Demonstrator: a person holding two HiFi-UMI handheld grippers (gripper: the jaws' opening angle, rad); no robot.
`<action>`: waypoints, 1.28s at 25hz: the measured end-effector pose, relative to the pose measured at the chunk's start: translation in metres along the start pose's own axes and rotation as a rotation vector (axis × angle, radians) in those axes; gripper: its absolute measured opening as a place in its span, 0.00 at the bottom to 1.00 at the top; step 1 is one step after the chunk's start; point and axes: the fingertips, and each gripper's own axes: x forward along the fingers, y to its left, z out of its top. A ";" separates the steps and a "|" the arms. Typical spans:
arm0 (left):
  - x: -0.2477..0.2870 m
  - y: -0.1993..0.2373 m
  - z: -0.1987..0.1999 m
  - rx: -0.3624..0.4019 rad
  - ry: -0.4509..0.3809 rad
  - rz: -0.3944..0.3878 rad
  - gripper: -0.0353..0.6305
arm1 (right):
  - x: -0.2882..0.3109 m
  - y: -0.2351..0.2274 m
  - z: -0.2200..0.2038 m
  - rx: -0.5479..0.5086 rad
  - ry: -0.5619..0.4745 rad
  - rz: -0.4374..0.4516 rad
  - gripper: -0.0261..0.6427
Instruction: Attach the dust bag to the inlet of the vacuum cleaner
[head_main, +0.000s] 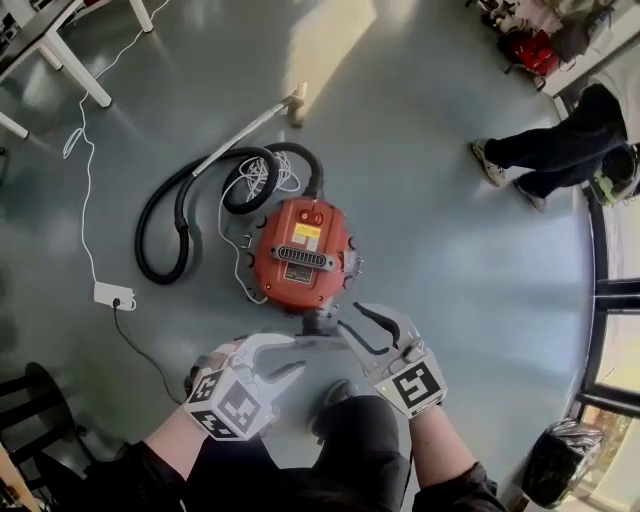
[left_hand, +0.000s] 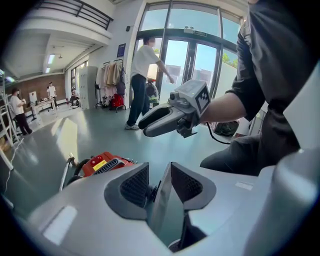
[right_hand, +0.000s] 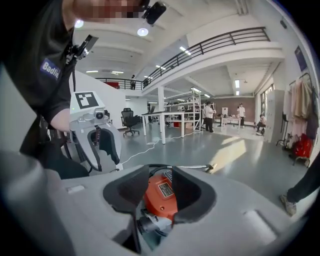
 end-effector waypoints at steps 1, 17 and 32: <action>-0.011 -0.003 0.007 -0.008 0.000 0.006 0.29 | -0.007 0.004 0.010 0.021 -0.002 -0.006 0.24; -0.190 -0.095 0.145 -0.108 0.012 0.105 0.26 | -0.151 0.095 0.176 0.136 0.033 0.055 0.23; -0.258 -0.185 0.189 -0.133 -0.037 0.246 0.26 | -0.249 0.184 0.205 0.046 0.012 0.161 0.23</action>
